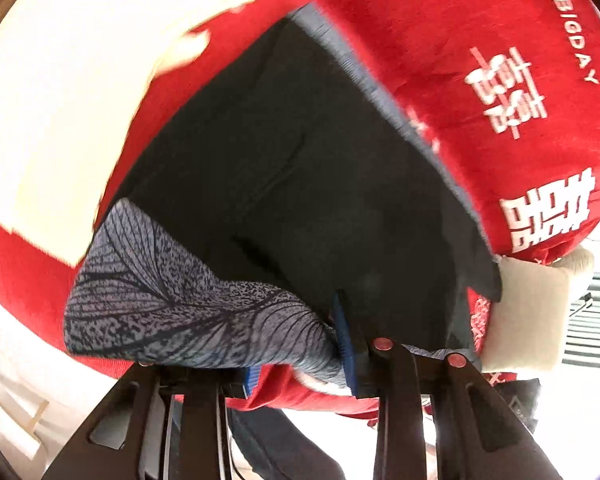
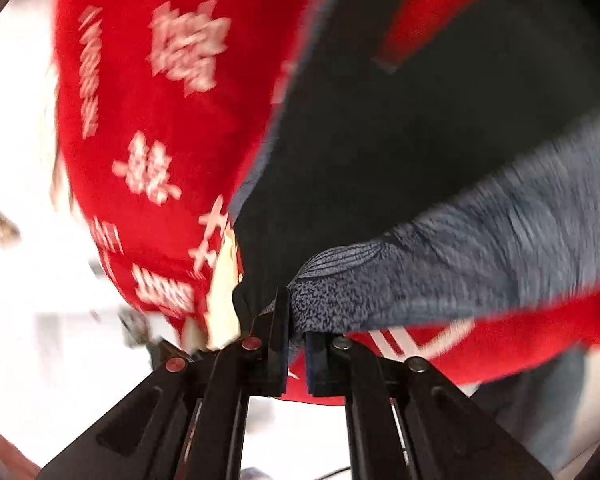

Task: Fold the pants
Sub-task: 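Close the left gripper on the waistband while the right gripper grasps it too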

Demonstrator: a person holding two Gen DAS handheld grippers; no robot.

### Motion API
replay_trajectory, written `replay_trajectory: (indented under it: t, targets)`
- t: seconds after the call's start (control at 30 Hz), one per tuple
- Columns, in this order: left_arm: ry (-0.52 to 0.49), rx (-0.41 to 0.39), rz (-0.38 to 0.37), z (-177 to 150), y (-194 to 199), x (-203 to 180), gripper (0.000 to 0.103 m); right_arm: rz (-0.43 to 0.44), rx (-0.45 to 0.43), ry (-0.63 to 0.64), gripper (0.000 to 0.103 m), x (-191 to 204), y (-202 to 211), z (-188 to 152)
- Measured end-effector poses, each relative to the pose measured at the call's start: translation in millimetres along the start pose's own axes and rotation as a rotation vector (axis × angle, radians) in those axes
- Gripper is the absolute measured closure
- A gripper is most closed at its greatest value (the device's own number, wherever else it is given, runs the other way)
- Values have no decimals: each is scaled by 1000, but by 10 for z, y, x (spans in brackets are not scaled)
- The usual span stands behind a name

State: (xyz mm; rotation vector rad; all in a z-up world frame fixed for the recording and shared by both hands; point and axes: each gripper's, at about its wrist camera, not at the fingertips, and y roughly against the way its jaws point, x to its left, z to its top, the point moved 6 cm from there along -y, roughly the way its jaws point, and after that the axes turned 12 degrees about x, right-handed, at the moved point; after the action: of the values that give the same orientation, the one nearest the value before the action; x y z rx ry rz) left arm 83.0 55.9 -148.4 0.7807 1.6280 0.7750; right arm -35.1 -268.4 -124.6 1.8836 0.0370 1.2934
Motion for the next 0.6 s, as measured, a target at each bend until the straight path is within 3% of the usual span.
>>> replay_trajectory:
  t: [0.17,0.37,0.6]
  targets:
    - [-72,-59,10,376,228,-448,69,-52,43,117,97,487,97,655]
    - [-95,-116,33,1231,184,-898,69,-73,138,145,97,617,-96,1540]
    - [-126,-163,191,2159,-264,-948,69,-179,284,98,96,307,-778,2462]
